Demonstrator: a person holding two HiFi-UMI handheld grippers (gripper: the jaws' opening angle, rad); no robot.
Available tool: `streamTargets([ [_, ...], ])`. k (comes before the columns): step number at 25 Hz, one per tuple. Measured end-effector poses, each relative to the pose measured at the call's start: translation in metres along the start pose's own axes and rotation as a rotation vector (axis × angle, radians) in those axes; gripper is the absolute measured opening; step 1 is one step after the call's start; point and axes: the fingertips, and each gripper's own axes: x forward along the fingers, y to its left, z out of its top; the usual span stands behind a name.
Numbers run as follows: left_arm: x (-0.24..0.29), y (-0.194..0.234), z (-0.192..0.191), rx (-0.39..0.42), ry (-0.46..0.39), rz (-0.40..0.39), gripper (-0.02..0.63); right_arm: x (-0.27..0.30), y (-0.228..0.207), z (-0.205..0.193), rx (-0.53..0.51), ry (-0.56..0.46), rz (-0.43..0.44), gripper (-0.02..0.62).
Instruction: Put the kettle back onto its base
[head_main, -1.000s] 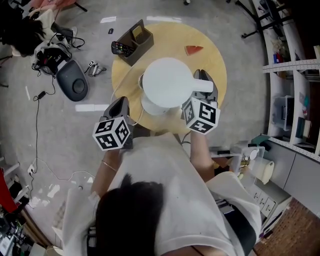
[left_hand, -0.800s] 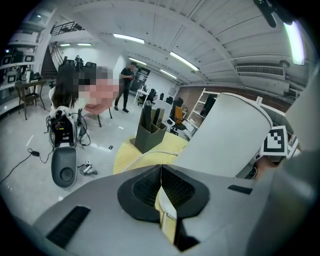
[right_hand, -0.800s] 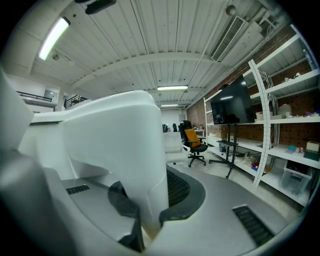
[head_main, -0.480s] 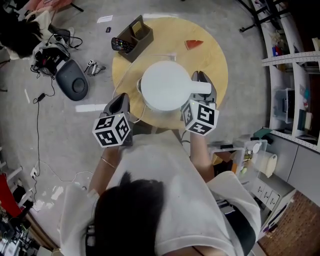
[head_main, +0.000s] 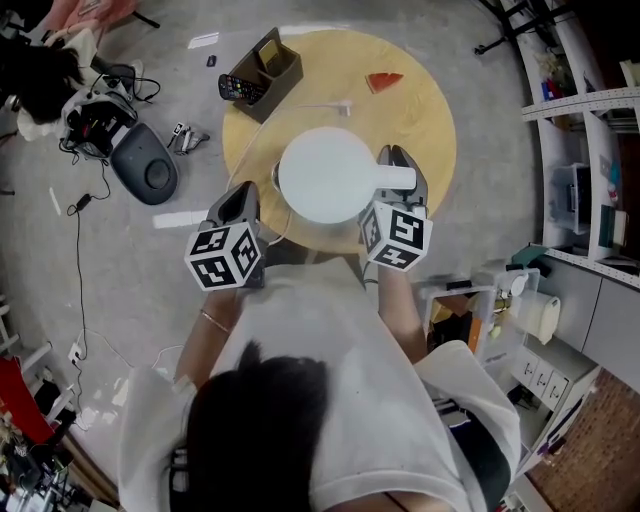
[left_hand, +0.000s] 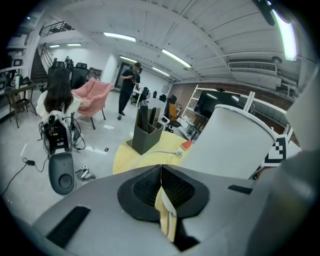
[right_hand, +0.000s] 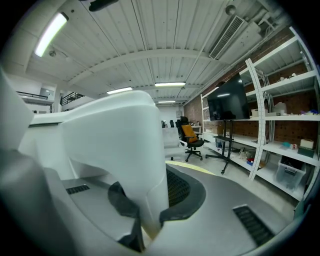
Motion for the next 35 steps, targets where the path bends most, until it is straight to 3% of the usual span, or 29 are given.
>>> streamTargets([
  [35,0.010,0.007,0.010,0.065,0.019,0.013,0.026,-0.010,-0.013,-0.029,0.032,0.009,-0.038,0.054],
])
